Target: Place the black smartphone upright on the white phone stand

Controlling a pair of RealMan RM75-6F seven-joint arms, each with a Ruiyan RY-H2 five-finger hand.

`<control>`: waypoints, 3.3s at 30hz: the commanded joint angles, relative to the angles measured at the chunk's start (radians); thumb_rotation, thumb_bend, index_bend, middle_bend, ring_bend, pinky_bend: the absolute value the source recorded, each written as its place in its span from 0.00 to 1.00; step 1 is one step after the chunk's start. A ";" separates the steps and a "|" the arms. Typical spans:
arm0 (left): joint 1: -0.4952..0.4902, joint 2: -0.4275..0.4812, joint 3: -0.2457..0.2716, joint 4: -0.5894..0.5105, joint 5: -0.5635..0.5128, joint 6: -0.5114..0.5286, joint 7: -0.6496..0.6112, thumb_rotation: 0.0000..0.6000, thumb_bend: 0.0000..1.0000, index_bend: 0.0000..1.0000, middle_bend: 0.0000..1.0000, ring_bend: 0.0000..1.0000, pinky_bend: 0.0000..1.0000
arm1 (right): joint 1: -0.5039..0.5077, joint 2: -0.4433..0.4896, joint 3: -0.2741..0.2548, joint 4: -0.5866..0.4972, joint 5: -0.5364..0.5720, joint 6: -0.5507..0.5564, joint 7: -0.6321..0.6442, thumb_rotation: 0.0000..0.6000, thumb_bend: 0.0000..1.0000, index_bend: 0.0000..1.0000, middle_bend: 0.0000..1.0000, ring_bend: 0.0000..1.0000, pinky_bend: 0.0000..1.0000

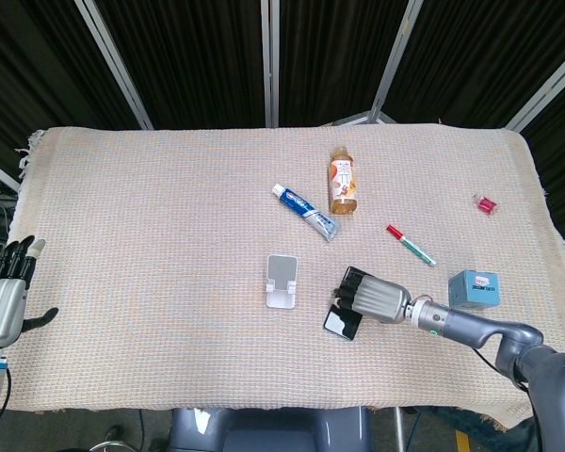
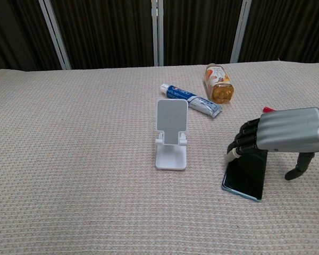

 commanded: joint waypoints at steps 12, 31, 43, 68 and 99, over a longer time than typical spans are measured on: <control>0.002 -0.002 -0.002 0.000 0.002 -0.004 0.004 1.00 0.00 0.00 0.00 0.00 0.00 | 0.002 -0.053 -0.002 0.045 0.007 -0.006 -0.032 1.00 0.00 0.19 0.20 0.22 0.24; 0.007 0.011 -0.001 -0.016 0.021 -0.006 -0.024 1.00 0.00 0.00 0.00 0.00 0.00 | -0.027 -0.059 0.023 0.185 -0.009 0.251 -0.084 1.00 0.17 0.56 0.58 0.56 0.50; 0.023 0.062 0.001 -0.034 0.071 0.016 -0.123 1.00 0.00 0.00 0.00 0.00 0.00 | 0.071 0.135 0.152 -0.079 -0.004 0.290 -0.510 1.00 0.18 0.55 0.57 0.57 0.50; 0.004 0.062 -0.010 0.016 0.022 -0.052 -0.147 1.00 0.00 0.00 0.00 0.00 0.00 | 0.198 0.046 0.312 -0.372 0.027 -0.125 -1.280 1.00 0.20 0.55 0.58 0.54 0.49; -0.006 0.055 -0.020 0.018 -0.022 -0.085 -0.127 1.00 0.00 0.00 0.00 0.00 0.00 | 0.218 -0.032 0.327 -0.405 0.046 -0.275 -1.418 1.00 0.20 0.54 0.57 0.53 0.49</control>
